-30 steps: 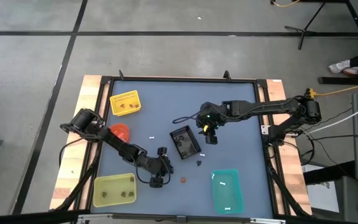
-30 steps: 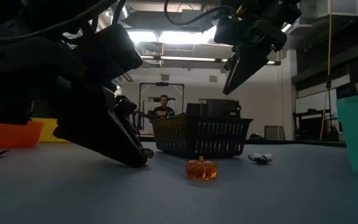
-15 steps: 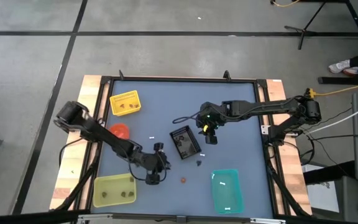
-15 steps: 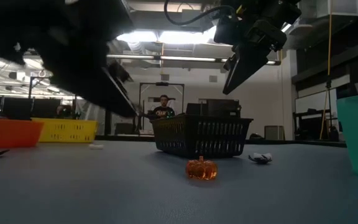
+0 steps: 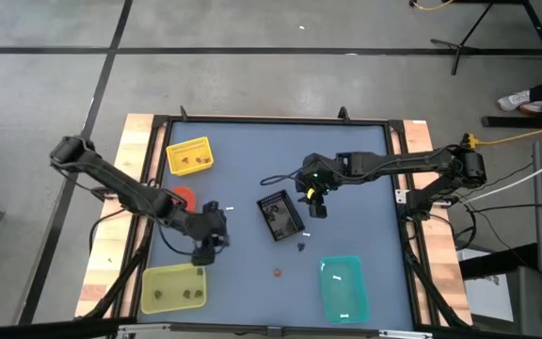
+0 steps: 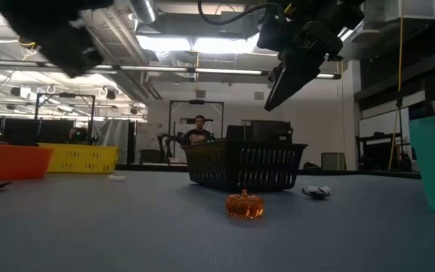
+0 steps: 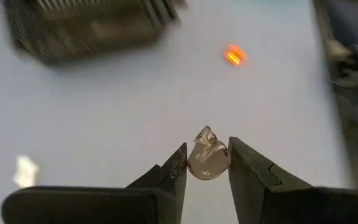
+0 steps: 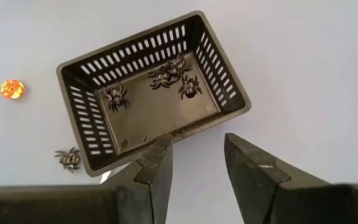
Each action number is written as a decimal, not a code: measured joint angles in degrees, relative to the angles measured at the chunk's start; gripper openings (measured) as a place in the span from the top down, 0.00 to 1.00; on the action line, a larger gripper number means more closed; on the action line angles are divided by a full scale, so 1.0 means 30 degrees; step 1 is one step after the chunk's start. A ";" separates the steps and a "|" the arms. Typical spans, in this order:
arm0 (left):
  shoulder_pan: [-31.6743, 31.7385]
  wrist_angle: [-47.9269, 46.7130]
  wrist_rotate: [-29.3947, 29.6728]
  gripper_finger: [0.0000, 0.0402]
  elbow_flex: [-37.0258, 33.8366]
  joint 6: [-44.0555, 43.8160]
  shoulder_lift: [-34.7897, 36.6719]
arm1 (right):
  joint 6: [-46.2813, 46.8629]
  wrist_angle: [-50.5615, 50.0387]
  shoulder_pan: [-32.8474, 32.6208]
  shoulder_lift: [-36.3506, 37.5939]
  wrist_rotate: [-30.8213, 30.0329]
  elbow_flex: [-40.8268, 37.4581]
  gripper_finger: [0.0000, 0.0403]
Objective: Sort Halloween decoration
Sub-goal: Put the black skull toy into the bottom yellow bin, then put the white bone toy into the green bin
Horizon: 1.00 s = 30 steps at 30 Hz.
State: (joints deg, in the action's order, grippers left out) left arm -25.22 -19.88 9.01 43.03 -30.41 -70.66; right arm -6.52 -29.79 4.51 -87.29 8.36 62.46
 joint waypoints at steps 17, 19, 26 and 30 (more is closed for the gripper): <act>-0.6389 -0.1833 -0.6374 0.79 0.0007 -1.5188 0.0550 | 0.0119 -0.0016 -0.0005 0.0000 0.0007 0.0000 0.64; -0.6754 -0.2306 -0.6507 0.76 0.0007 -1.6699 0.0550 | 0.0124 -0.0018 0.0002 0.0000 0.0007 0.0007 0.64; -0.7308 -0.4788 -0.6913 0.69 0.0007 -1.9318 0.0550 | 0.0108 -0.0028 -0.0004 0.0000 0.0007 0.0000 0.64; -0.7385 -0.5032 -0.6895 0.65 0.0013 -1.9359 0.0550 | 0.0095 -0.0062 -0.0005 0.0000 0.0015 0.0000 0.64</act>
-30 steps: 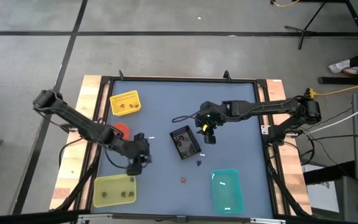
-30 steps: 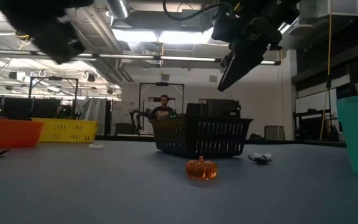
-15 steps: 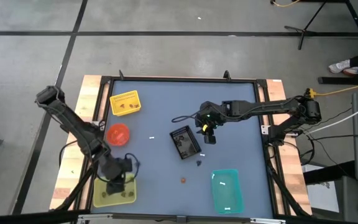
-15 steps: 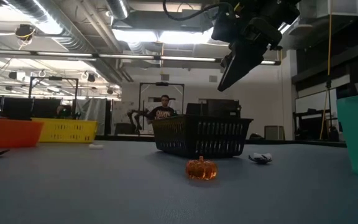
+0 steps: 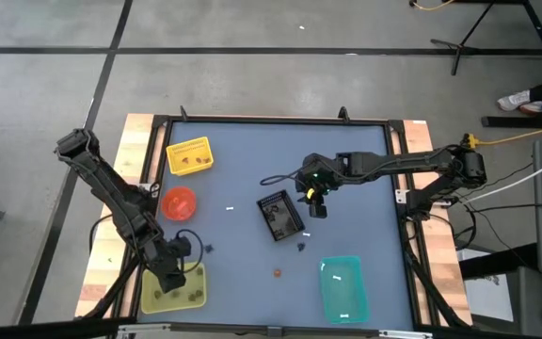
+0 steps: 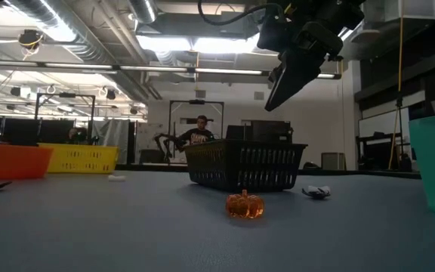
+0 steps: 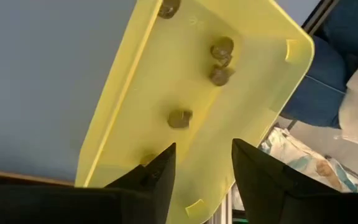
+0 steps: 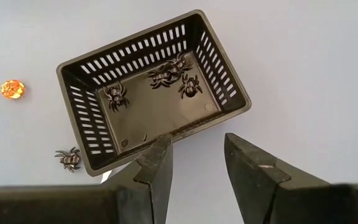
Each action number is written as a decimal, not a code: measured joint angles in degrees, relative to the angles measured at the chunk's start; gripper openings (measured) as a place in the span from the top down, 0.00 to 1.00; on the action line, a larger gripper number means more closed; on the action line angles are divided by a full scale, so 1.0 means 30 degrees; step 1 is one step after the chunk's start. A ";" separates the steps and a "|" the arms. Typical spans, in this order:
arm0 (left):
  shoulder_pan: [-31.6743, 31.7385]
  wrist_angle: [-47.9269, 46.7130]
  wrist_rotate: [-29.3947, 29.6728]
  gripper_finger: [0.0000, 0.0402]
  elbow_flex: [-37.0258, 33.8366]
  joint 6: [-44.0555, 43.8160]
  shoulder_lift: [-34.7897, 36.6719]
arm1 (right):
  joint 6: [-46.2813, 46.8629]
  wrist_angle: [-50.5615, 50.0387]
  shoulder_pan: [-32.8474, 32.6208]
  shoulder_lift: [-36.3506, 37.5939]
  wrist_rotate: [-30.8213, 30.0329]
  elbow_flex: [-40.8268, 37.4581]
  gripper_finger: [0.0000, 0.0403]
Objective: Sort Halloween decoration
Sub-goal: Put the white bone toy into the green bin
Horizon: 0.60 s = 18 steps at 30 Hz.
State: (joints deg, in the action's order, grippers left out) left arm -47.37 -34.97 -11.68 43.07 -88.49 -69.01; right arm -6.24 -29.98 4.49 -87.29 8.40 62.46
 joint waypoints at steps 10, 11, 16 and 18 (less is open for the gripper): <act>0.0000 -0.0056 0.1251 0.58 -0.0001 0.0122 0.0000 | -0.0008 -0.0037 0.0000 0.0000 0.0000 0.0000 0.64; 0.0000 -0.0059 0.1511 0.58 0.0001 0.0123 0.0000 | -0.0008 -0.0037 0.0000 0.0000 0.0000 0.0000 0.64; 0.0000 -0.0049 0.3312 0.57 0.0001 0.0175 0.0000 | -0.0008 -0.0037 0.0000 0.0000 0.0000 0.0000 0.64; 0.0000 0.0048 0.4017 0.57 0.0001 0.0164 0.0000 | -0.0015 -0.0075 0.0001 0.0000 0.0000 0.0000 0.64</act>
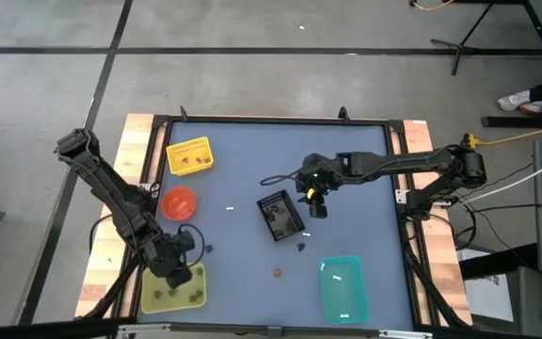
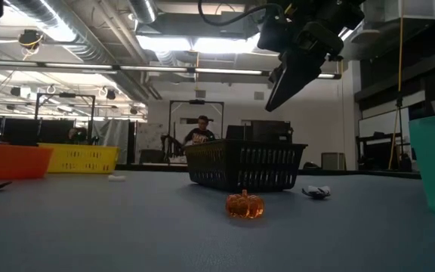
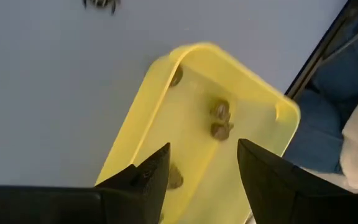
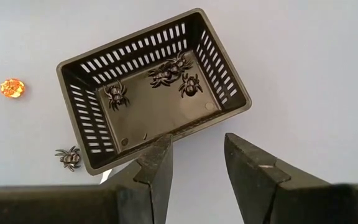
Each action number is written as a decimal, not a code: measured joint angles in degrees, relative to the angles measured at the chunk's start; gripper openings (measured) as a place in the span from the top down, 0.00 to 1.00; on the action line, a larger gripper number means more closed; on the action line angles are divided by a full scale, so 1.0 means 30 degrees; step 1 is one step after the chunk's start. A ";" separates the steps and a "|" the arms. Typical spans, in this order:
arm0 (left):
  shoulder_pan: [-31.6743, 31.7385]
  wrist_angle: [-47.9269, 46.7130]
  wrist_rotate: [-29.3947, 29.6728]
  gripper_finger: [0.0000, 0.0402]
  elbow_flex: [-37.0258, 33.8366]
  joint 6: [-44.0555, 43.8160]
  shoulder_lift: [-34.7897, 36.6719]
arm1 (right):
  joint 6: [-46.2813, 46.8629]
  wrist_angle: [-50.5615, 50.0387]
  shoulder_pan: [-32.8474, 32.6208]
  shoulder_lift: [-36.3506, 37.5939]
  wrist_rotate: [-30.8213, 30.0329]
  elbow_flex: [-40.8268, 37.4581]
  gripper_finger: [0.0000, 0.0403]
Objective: Sort Halloween decoration
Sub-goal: Put the white bone toy into the green bin
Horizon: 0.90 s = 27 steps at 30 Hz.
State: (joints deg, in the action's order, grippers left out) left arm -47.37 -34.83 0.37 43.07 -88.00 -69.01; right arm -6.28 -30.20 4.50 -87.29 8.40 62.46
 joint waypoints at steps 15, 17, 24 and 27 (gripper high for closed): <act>-0.0007 0.0712 0.5134 0.57 0.0007 0.0701 0.0000 | 0.0133 -0.2881 -0.0016 0.0000 0.0067 0.0000 0.64; -0.0006 0.0846 0.6171 0.57 0.0007 0.1502 0.0000 | 0.0510 -0.3268 -0.0016 0.0000 0.0073 0.0007 0.64; 0.0711 0.0918 0.8649 0.57 0.0007 0.3785 0.0000 | 0.0711 -0.4172 -0.0725 0.0000 0.0404 0.0000 0.64; 0.1280 0.0921 0.9382 0.57 0.0007 0.4967 0.0000 | 0.1006 -0.4173 -0.1525 0.0000 0.0436 0.0006 0.64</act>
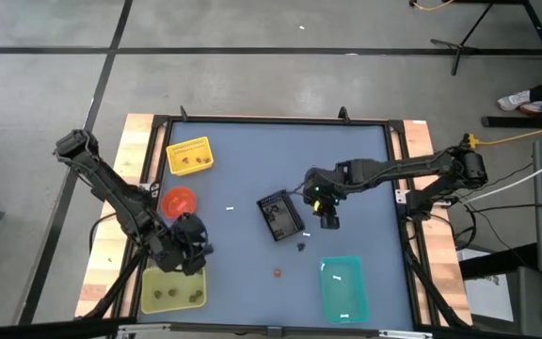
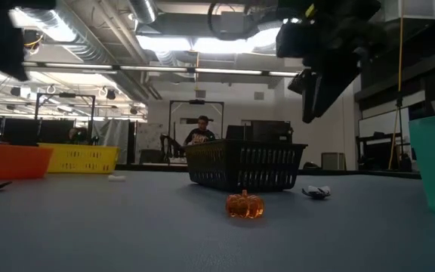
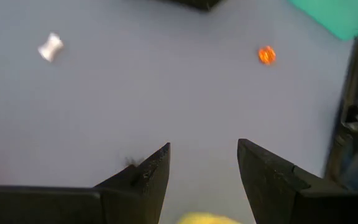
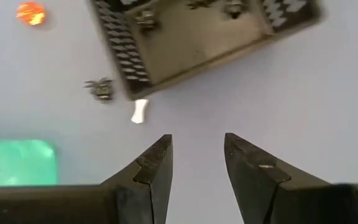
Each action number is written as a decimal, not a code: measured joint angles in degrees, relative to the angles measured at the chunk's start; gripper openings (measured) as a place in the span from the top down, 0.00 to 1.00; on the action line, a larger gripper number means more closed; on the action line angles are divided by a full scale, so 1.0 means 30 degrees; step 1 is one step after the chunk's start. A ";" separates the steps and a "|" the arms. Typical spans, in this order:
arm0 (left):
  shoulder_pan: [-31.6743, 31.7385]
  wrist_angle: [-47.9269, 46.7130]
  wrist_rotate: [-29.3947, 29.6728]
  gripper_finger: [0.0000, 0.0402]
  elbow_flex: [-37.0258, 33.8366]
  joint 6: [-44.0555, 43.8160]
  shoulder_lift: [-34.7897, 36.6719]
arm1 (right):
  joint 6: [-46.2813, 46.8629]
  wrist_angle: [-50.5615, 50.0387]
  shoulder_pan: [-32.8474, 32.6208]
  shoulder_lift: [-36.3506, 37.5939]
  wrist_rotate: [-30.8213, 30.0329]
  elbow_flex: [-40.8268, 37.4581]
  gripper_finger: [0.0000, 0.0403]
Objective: Sort Halloween decoration
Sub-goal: Put the white bone toy into the green bin
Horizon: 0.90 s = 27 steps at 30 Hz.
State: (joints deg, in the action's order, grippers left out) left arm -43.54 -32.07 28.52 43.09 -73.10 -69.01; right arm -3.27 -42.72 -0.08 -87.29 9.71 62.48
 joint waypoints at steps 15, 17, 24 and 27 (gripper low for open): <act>0.3057 0.0041 0.1717 0.57 0.0000 0.5307 0.0000 | 0.3096 -0.0116 -0.3670 0.0000 -0.0035 -0.0006 0.64; 0.3292 0.0048 0.1717 0.57 0.0000 0.5776 0.0000 | 0.3169 -0.0116 -0.4105 0.0000 -0.0035 -0.0004 0.64; 0.3863 0.0056 0.1717 0.57 0.0000 0.6621 0.0000 | 0.4492 0.0207 -0.5505 0.0000 -0.2427 -0.0195 0.64; 0.3937 0.0057 0.1717 0.57 0.0000 0.6621 -0.0007 | 0.5927 0.0585 -0.5988 0.0000 -0.4149 -0.0867 0.64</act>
State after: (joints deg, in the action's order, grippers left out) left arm -31.73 -31.90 33.67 43.09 -53.23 -69.04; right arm 14.51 -40.97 -18.05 -87.29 -2.73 59.87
